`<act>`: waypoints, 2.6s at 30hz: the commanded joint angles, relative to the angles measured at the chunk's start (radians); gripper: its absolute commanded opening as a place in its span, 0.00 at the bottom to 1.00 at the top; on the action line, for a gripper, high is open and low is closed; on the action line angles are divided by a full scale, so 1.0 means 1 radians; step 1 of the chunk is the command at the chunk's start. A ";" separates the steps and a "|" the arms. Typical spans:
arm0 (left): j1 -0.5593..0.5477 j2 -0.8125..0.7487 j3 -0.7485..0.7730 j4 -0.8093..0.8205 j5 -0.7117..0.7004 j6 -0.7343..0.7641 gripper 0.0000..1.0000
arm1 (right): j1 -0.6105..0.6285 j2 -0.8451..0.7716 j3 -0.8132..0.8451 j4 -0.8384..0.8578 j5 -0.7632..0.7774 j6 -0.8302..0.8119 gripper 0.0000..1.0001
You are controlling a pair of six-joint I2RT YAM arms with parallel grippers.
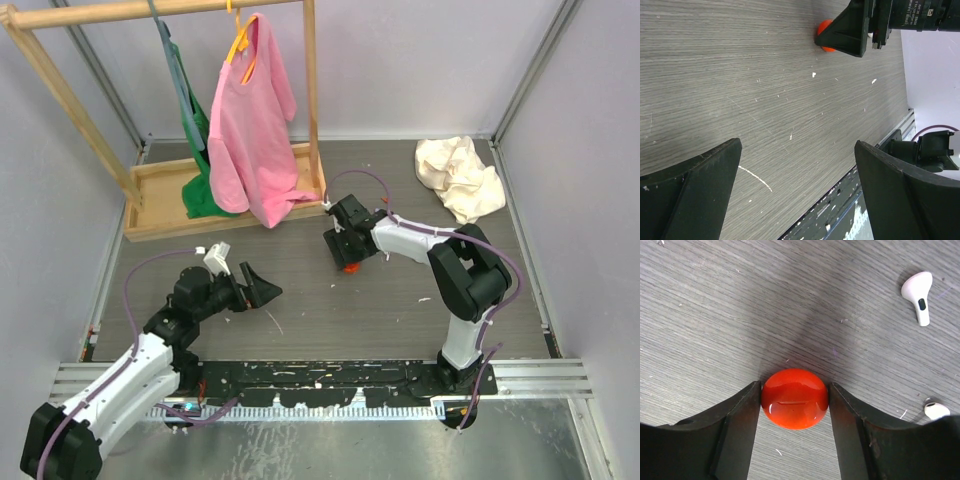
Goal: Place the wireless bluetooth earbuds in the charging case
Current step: Move the charging case to the center of the board, then pick up the charging case at the center of the board.
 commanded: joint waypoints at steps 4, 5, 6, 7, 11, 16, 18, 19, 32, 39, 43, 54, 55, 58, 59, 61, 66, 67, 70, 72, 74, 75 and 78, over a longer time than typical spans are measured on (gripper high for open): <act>-0.061 0.033 0.023 0.139 -0.058 -0.035 0.98 | 0.004 -0.045 0.011 0.008 -0.002 0.041 0.57; -0.073 0.038 0.024 0.143 -0.069 -0.036 0.98 | 0.007 -0.056 0.009 0.012 0.002 0.051 0.56; -0.086 0.041 0.025 0.148 -0.083 -0.037 0.98 | 0.012 -0.065 0.005 0.015 0.009 0.061 0.55; -0.097 0.045 0.025 0.153 -0.098 -0.040 0.98 | 0.016 -0.074 0.001 0.020 0.017 0.074 0.55; -0.142 0.058 0.021 0.183 -0.146 -0.061 0.98 | 0.040 -0.114 -0.016 0.042 0.034 0.136 0.54; -0.194 0.077 0.016 0.246 -0.217 -0.084 0.98 | 0.077 -0.172 -0.035 0.071 0.077 0.205 0.54; -0.214 0.088 0.013 0.277 -0.252 -0.094 0.98 | 0.086 -0.196 -0.044 0.086 0.080 0.242 0.54; -0.223 0.096 0.012 0.291 -0.268 -0.101 0.98 | 0.094 -0.211 -0.050 0.096 0.081 0.263 0.54; -0.400 0.277 0.053 0.504 -0.484 -0.126 1.00 | 0.203 -0.425 -0.154 0.236 0.220 0.514 0.54; -0.478 0.375 0.079 0.665 -0.542 -0.097 0.98 | 0.251 -0.509 -0.191 0.284 0.273 0.582 0.54; -0.508 0.430 0.096 0.748 -0.574 -0.058 0.95 | 0.258 -0.557 -0.241 0.339 0.277 0.665 0.54; -0.525 0.524 0.120 0.911 -0.617 -0.019 0.77 | 0.287 -0.639 -0.322 0.411 0.312 0.769 0.54; -0.526 0.534 0.123 0.926 -0.611 -0.014 0.75 | 0.290 -0.645 -0.327 0.413 0.318 0.776 0.55; -0.532 0.560 0.129 0.970 -0.600 -0.005 0.71 | 0.297 -0.661 -0.345 0.432 0.328 0.800 0.55; -0.535 0.568 0.129 0.982 -0.599 -0.002 0.70 | 0.298 -0.664 -0.349 0.439 0.328 0.804 0.54; -0.538 0.582 0.132 1.003 -0.599 0.002 0.68 | 0.301 -0.667 -0.351 0.443 0.331 0.811 0.55; -0.538 0.596 0.139 1.021 -0.622 0.006 0.63 | 0.309 -0.668 -0.360 0.447 0.342 0.823 0.55; -0.538 0.599 0.143 1.022 -0.623 0.009 0.62 | 0.309 -0.671 -0.366 0.453 0.342 0.826 0.55; -0.538 0.609 0.151 1.020 -0.623 0.016 0.57 | 0.309 -0.681 -0.383 0.475 0.342 0.831 0.55; -0.537 0.619 0.154 1.019 -0.622 0.016 0.53 | 0.310 -0.685 -0.387 0.482 0.342 0.829 0.55; -0.538 0.625 0.156 1.020 -0.620 0.012 0.48 | 0.311 -0.690 -0.391 0.488 0.343 0.828 0.56; -0.537 0.627 0.157 1.019 -0.617 0.011 0.46 | 0.311 -0.693 -0.396 0.492 0.344 0.827 0.56; -0.538 0.628 0.154 1.019 -0.614 0.014 0.36 | 0.311 -0.700 -0.405 0.512 0.338 0.821 0.58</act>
